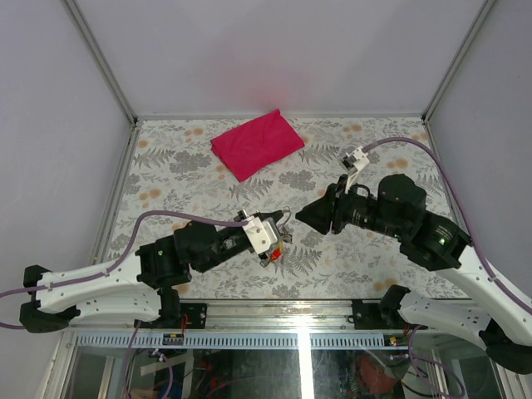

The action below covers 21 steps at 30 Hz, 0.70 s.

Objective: Put the keys on the keyring

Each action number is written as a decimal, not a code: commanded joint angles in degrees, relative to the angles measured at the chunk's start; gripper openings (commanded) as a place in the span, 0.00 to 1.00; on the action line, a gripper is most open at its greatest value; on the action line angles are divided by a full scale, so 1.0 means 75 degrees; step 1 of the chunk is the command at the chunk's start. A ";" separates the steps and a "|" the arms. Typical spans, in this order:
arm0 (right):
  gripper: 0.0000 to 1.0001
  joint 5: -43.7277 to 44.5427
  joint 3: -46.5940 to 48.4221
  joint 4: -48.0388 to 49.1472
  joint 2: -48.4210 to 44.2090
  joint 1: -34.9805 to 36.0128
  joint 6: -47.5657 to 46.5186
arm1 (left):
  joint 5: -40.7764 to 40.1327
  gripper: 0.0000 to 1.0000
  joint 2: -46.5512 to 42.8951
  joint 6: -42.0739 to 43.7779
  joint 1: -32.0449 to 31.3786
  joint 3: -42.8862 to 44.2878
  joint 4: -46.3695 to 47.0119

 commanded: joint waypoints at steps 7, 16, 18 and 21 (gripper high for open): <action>0.43 0.1813 -0.0857 -0.0133 -0.0879 0.0028 -0.0202 | -0.0567 0.00 -0.0328 0.0006 0.0023 0.0023 -0.0414; 0.44 0.2087 -0.1689 -0.0516 -0.0322 0.0019 0.0223 | -0.0970 0.00 -0.0829 -0.0365 0.0031 -0.0473 -0.0675; 0.44 0.2188 -0.1802 -0.0644 -0.0132 0.0022 0.0436 | -0.1071 0.00 -0.0993 -0.0441 0.0026 -0.0574 -0.0727; 0.46 0.2236 -0.1908 -0.0822 0.0196 0.0025 0.0620 | -0.1211 0.00 -0.1254 -0.0709 0.0032 -0.0691 -0.0875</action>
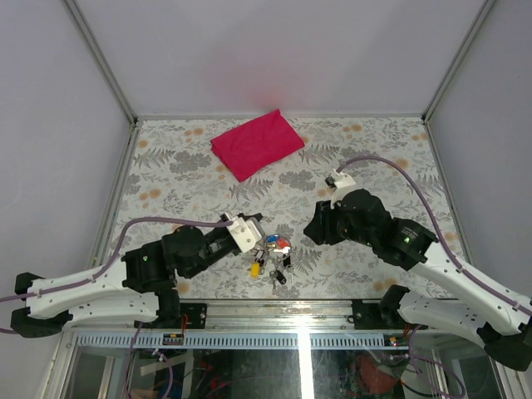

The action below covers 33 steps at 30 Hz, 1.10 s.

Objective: Put the keys on the keyring

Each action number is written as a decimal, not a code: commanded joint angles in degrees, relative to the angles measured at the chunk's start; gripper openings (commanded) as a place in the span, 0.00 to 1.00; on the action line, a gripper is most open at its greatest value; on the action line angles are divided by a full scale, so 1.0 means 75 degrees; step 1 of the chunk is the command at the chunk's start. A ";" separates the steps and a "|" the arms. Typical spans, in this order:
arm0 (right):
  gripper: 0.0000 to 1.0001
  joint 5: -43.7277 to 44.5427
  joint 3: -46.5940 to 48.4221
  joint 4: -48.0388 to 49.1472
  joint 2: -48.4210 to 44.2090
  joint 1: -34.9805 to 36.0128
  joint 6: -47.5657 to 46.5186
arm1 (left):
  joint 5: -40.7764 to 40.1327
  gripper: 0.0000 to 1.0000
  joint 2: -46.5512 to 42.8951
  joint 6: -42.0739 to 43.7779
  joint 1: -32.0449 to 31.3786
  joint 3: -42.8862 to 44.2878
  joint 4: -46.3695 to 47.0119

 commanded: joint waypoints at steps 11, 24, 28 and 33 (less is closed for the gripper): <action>0.52 0.0423 -0.0957 0.0432 0.0836 0.0025 0.1318 | -0.0571 0.10 -0.0803 -0.1496 0.0040 -0.0398 -0.0612; 0.52 -0.0962 -0.2555 0.2482 0.2029 0.0025 0.1848 | -0.0629 0.15 -0.0576 -0.2299 0.0039 -0.0471 -0.0920; 0.52 -0.0725 -0.2908 0.3309 0.2093 0.0021 0.0739 | -0.0678 0.15 -0.0587 -0.2272 0.0042 -0.0489 -0.0965; 0.43 -0.0523 -0.3125 0.3897 0.2352 0.0019 -0.0334 | -0.0728 0.15 -0.0635 -0.2226 0.0038 -0.0498 -0.1045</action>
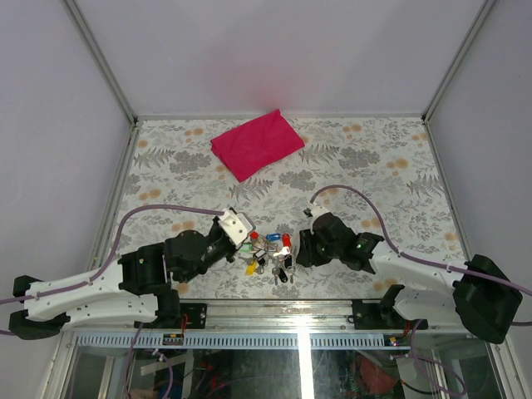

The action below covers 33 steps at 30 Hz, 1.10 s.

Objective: Put the keys on the keyring

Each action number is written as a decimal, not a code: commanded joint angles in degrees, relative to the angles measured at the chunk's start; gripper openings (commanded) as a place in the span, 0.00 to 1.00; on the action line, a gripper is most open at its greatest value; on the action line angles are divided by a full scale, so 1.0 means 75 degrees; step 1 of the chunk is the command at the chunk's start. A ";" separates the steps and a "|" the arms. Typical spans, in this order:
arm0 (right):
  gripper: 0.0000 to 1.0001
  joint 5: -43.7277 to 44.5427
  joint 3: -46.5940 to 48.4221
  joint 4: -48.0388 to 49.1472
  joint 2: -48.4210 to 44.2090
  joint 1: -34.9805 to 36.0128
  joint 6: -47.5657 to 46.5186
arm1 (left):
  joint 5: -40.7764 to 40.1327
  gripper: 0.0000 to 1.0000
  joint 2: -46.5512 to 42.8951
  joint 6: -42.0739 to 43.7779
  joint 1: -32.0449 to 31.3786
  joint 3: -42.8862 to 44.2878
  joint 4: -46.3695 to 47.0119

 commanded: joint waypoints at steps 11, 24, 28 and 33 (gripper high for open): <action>0.43 0.0370 0.0543 0.0804 0.1713 0.0140 -0.1649 | -0.0357 0.16 -0.0180 -0.0088 0.0042 -0.0132 -0.0016; 0.33 0.0476 0.0856 0.0459 0.2312 0.0394 -0.1913 | -0.0419 0.17 -0.0257 -0.0076 0.0040 -0.0196 0.0000; 0.27 0.0635 0.0946 0.0231 0.2489 0.0493 -0.1961 | -0.0461 0.17 -0.0302 -0.0093 0.0043 -0.0194 -0.0024; 0.09 0.0929 0.1064 -0.0134 0.2433 0.0566 -0.2003 | -0.0520 0.17 -0.0358 -0.0091 0.0042 -0.0189 -0.0063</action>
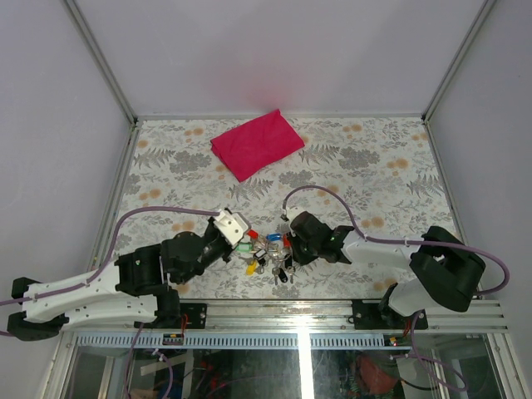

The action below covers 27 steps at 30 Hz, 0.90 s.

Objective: Put the keys on the keyring

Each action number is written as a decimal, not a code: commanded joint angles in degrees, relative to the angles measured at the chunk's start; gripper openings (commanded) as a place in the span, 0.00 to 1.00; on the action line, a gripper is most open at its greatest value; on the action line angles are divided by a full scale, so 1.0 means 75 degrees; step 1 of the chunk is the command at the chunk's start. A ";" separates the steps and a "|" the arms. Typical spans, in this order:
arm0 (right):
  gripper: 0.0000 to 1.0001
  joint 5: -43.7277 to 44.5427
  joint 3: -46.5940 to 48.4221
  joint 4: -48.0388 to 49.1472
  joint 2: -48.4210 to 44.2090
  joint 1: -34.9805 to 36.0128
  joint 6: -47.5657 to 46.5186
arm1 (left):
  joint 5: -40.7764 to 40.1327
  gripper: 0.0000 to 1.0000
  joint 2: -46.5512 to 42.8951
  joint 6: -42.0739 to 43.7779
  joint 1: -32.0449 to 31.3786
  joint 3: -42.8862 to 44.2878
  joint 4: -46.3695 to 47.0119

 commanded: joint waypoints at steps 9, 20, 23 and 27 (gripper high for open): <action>0.00 0.0229 0.1027 -0.1862 -0.0933 0.0146 -0.0516 | -0.0166 0.17 -0.0323 0.0027 0.0041 -0.0162 0.0314; 0.00 -0.0691 0.3125 -0.4037 -0.1703 0.0141 -0.0599 | 0.0493 0.33 -0.1061 0.0522 0.0045 -0.0586 0.1724; 0.00 -0.0867 0.3808 -0.4491 -0.1732 0.0144 -0.0550 | 0.0757 0.38 -0.1097 0.0769 0.0036 -0.0716 0.2307; 0.00 -0.1118 0.4745 -0.4955 -0.1762 0.0141 -0.0502 | 0.1250 0.40 -0.0835 0.1161 0.0041 -0.0694 0.2770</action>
